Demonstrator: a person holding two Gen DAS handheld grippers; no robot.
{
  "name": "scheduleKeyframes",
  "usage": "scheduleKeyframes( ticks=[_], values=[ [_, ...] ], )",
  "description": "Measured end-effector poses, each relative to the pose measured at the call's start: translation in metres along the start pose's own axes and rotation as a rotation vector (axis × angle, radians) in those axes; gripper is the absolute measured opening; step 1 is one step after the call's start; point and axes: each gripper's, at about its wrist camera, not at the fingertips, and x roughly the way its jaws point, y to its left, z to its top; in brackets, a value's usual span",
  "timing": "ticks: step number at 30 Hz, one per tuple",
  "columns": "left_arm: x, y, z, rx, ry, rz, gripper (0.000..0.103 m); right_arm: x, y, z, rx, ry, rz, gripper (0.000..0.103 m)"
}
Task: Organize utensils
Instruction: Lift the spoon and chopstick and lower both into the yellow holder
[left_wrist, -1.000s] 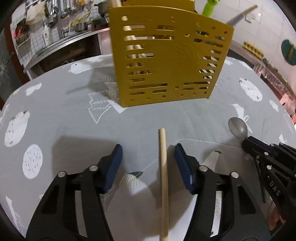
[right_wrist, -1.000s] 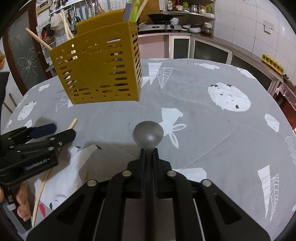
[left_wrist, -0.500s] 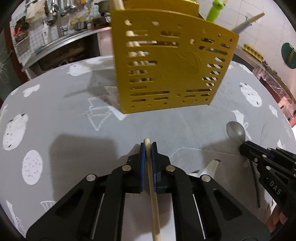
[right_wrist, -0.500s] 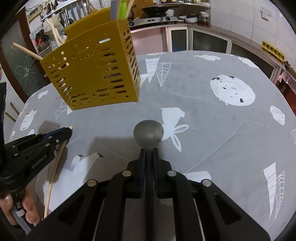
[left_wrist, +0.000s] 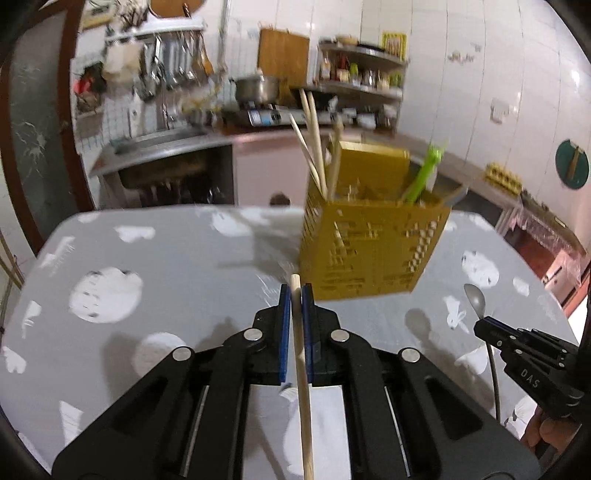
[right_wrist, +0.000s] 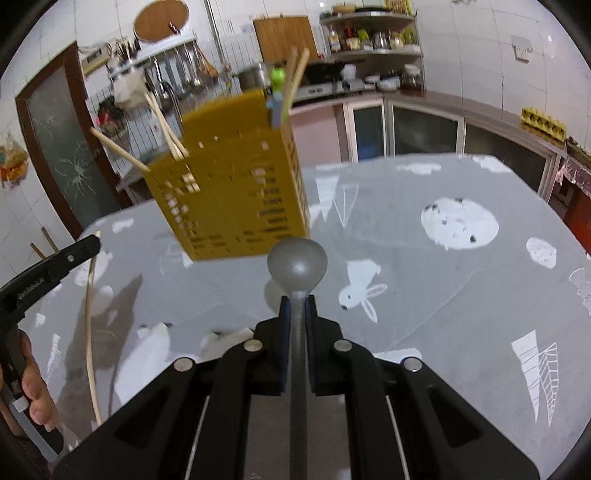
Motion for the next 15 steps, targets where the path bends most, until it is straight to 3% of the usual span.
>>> scheduleKeyframes(
  ticks=[8, 15],
  values=[
    [-0.048, 0.013, 0.004, -0.019, -0.12, 0.006, 0.005, -0.029, 0.006, -0.002, -0.003, -0.14, 0.041, 0.008],
    [-0.071, 0.014, 0.006, -0.014, -0.176, 0.005, 0.005, -0.044, 0.013, -0.003, -0.018, -0.229, 0.066, 0.008]
  ],
)
